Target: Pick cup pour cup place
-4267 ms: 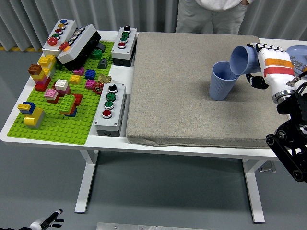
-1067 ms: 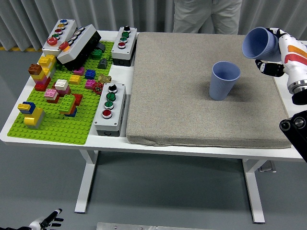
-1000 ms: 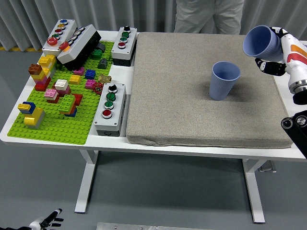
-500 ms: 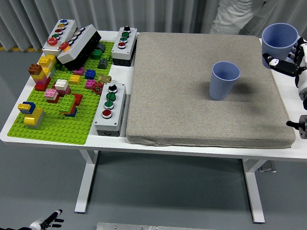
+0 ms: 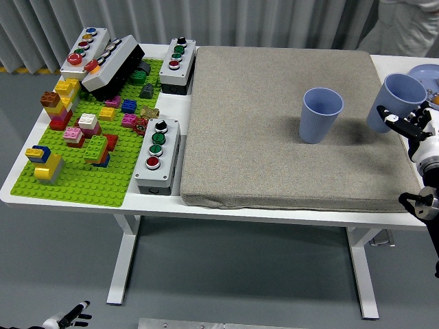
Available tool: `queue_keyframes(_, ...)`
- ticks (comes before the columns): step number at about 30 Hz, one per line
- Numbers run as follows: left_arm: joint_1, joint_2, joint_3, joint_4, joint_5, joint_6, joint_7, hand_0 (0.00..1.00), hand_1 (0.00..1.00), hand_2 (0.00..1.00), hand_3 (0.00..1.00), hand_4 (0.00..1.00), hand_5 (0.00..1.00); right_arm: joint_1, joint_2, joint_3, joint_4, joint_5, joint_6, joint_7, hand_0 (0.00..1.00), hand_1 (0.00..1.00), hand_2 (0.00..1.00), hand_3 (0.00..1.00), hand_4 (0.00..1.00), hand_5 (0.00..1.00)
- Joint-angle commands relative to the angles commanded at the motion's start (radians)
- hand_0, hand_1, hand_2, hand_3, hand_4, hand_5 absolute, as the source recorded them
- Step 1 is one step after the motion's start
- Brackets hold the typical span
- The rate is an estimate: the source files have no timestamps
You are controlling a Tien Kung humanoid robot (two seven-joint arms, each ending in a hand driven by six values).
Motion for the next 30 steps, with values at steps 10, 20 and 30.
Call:
queue_keyframes(10,-0.004,0.000,0.001,0.000,-0.001,0.000,-0.001,0.864,0.829,0.841,0.756,0.630,0.984,0.009,0.005,-0.069,-0.034,0.004,-0.006,0.037,0.777,0.588,0.514,0.549,0.605,0.002)
queue_keyframes(20,-0.006,0.000,0.003,0.000,-0.006,0.000,-0.001,0.864,0.829,0.841,0.756,0.628,0.983,0.025,0.012,-0.167,-0.085,-0.002,-0.024,0.154,0.779,0.596,0.517,0.550,0.605,0.002)
queue_keyframes(30,-0.007,0.001,0.005,0.000,-0.007,0.000,-0.002,0.864,0.829,0.841,0.756,0.629,0.985,0.024,0.012,-0.178,-0.093,0.009,-0.013,0.161,0.805,0.641,0.531,0.554,0.607,0.002)
